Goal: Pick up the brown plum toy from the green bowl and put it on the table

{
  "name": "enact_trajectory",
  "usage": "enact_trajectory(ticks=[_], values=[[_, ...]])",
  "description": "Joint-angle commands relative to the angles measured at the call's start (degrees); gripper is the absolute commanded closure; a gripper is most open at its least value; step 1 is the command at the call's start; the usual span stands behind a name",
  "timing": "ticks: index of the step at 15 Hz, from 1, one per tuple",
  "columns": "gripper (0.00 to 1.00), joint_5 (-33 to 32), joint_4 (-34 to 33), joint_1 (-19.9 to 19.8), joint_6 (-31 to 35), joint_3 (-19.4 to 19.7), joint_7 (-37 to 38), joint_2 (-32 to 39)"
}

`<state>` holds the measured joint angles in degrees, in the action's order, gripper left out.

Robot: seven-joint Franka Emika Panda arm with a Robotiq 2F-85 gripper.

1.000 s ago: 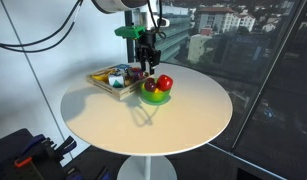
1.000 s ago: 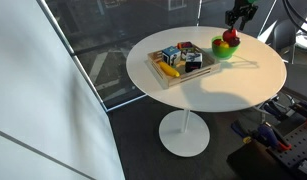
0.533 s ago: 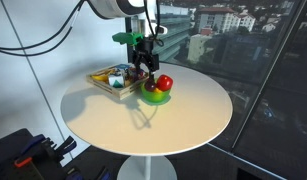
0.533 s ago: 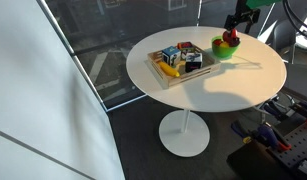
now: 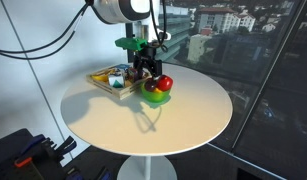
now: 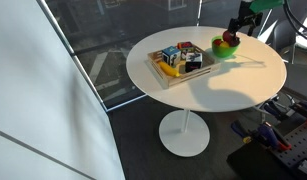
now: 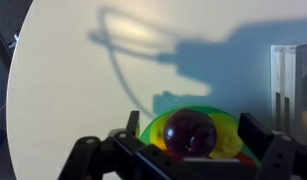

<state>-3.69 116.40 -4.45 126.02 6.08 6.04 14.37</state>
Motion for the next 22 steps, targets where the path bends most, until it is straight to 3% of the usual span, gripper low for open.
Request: enact_trajectory(ticks=[1,11,12,13,17,18,22], values=[[0.00,-0.27,-1.34,-0.68,1.06,0.23,-1.84,1.50],[0.00,-0.40,-5.34,-0.43,1.45,0.10,-2.04,5.52],[0.25,-0.19,-5.67,-0.46,1.41,0.04,-2.13,5.80],[0.26,-0.17,-5.92,-0.44,1.36,0.00,-2.17,6.08],[0.60,0.18,-6.35,-0.38,0.54,-0.12,-1.95,6.42],[0.64,0.04,-6.43,-0.24,0.01,-0.02,-1.47,6.11],[0.64,0.36,-6.15,-0.09,-1.42,-0.10,-1.23,3.96]])
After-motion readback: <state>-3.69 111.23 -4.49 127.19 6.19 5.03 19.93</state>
